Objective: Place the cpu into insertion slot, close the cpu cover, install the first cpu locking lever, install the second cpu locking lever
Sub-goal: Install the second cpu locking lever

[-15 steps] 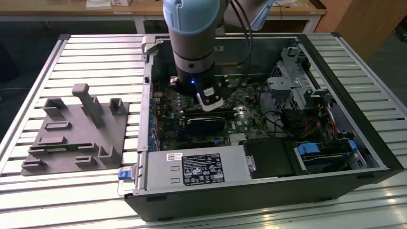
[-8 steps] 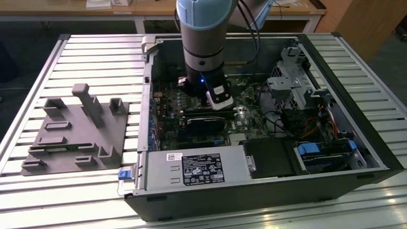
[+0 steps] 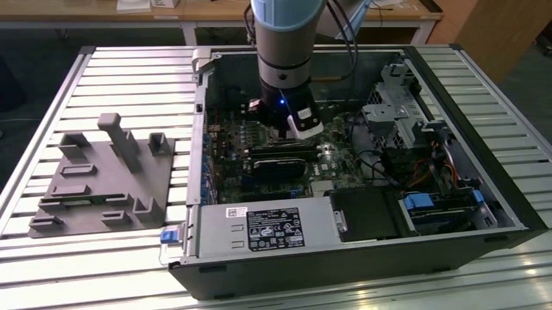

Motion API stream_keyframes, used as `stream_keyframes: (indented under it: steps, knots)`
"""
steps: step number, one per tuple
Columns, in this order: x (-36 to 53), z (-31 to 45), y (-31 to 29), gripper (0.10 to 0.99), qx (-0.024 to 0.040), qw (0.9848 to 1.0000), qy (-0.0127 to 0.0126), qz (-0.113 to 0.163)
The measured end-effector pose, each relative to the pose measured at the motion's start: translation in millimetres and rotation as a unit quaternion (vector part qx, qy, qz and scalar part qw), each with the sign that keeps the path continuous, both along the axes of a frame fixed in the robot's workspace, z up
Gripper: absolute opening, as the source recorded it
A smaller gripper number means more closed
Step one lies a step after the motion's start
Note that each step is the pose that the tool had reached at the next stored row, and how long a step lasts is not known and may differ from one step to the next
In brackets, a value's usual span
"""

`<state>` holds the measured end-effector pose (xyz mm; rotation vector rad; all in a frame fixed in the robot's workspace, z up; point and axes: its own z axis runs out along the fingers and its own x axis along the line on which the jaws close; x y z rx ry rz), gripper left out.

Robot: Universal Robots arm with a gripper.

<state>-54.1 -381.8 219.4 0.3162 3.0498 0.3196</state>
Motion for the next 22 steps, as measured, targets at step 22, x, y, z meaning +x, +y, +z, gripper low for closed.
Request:
stream_keyframes:
  steps: [22]
  knots:
    - [11.2, -0.6, 30.2, 0.106, -0.0349, 0.9994, 0.0008, 0.000]
